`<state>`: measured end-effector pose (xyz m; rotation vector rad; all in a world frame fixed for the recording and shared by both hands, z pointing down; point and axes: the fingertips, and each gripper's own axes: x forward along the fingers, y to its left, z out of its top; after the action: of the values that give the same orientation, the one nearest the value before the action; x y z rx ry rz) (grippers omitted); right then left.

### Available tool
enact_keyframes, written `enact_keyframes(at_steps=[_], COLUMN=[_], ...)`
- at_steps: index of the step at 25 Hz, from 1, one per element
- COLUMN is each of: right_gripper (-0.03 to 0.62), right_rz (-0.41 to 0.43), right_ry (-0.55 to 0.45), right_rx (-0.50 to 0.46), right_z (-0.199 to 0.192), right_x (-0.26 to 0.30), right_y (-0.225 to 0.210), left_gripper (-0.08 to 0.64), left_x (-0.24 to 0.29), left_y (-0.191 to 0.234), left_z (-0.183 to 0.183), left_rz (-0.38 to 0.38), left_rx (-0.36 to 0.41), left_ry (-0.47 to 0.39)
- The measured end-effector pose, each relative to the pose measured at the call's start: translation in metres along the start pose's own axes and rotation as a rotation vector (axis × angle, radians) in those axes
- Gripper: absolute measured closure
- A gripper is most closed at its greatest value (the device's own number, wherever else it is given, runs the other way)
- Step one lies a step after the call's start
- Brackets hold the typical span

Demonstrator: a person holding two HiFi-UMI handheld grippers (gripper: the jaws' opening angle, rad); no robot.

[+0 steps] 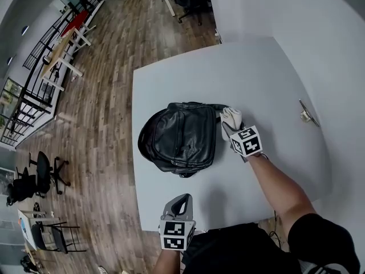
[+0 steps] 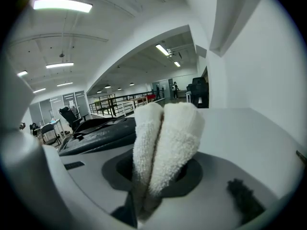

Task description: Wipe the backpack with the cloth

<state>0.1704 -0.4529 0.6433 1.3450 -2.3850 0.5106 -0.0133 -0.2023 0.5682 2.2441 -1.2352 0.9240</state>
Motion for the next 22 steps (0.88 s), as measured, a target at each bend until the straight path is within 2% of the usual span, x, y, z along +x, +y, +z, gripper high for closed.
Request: enact_keyframes(at_steps=[5, 11, 22], right_gripper=[0.494, 0.494, 0.494], right_rz=[-0.042, -0.037, -0.018], right_ry=[-0.012, 0.006, -0.003], right_rx=[0.042, 0.023, 0.012], right_z=[0.016, 0.016, 0.011], right_x=[0.024, 0.04, 0.036], right_y=[-0.023, -0.023, -0.007], left_gripper=[0.552, 0.552, 0.552], left_x=[0.005, 0.003, -0.002], left_y=[0.001, 0.006, 0.01], left_z=[-0.002, -0.005, -0.015], left_rz=[-0.022, -0.017, -0.015], left_rx=[-0.055, -0.111, -0.118], left_ry=[0.004, -0.007, -0.015])
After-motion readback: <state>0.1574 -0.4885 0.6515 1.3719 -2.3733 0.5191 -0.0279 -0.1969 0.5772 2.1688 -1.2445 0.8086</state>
